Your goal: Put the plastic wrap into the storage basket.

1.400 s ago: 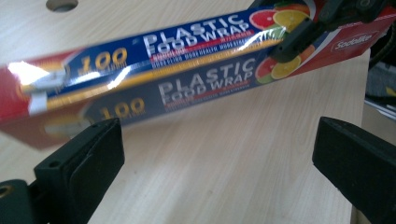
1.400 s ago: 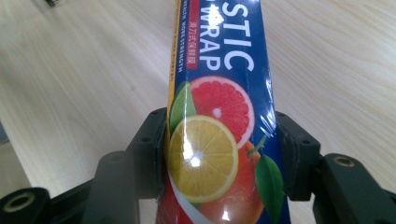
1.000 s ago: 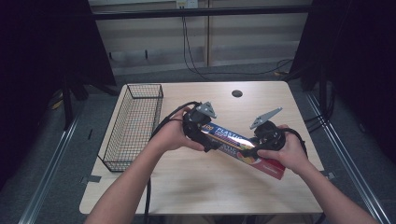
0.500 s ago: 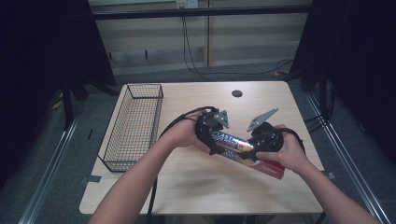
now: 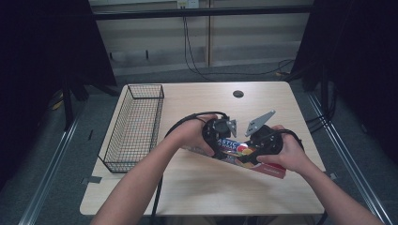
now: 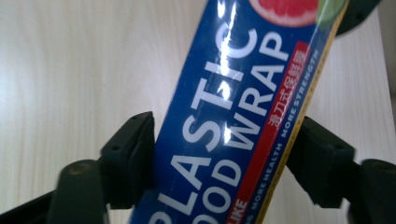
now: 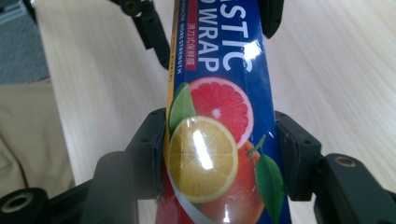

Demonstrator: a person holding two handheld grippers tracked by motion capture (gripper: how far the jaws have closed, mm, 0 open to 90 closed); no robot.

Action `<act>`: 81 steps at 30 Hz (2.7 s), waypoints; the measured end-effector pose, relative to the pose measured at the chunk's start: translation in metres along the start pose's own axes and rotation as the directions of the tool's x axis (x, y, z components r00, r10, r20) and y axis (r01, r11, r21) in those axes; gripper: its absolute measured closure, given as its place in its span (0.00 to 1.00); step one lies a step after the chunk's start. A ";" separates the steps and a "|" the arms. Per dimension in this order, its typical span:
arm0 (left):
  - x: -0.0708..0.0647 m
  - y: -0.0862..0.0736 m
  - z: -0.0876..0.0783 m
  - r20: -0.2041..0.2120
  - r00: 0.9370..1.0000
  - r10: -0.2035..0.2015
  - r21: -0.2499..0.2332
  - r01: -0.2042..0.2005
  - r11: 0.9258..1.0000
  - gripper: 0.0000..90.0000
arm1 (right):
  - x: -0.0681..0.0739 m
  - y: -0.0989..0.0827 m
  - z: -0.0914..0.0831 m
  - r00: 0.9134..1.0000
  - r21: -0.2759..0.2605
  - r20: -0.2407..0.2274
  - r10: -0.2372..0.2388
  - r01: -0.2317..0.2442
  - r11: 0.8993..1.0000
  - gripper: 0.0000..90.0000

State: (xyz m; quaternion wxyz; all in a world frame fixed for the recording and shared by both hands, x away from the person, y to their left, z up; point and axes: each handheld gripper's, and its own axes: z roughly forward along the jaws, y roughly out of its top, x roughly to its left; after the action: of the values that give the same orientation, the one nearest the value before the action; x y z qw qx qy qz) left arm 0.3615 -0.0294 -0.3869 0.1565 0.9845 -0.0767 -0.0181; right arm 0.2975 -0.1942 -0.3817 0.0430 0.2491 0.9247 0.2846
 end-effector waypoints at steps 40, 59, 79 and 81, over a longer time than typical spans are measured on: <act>0.013 -0.032 -0.059 -0.120 0.837 -0.534 0.148 0.547 0.824 0.49 | -0.014 -0.054 -0.019 0.990 -0.099 0.096 0.103 -0.093 0.991 0.03; 0.025 -0.062 -0.088 -0.187 0.708 -0.681 0.086 0.702 0.707 0.49 | -0.002 -0.059 0.001 0.989 -0.119 0.091 0.116 -0.105 0.987 0.03; 0.026 -0.069 -0.100 -0.221 0.611 -0.760 0.027 0.783 0.622 0.49 | -0.001 -0.068 0.012 0.981 -0.125 0.118 0.157 -0.142 0.982 0.03; 0.027 -0.072 -0.102 -0.226 0.606 -0.763 0.018 0.785 0.619 0.49 | 0.000 -0.068 0.012 0.980 -0.124 0.118 0.160 -0.145 0.982 0.03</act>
State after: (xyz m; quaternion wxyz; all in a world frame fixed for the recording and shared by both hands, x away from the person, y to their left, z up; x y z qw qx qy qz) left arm 0.4047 0.0653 -0.3126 0.0828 0.9244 0.3719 0.0176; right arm 0.2707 -0.2372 -0.4292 0.0941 0.3340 0.8804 0.3231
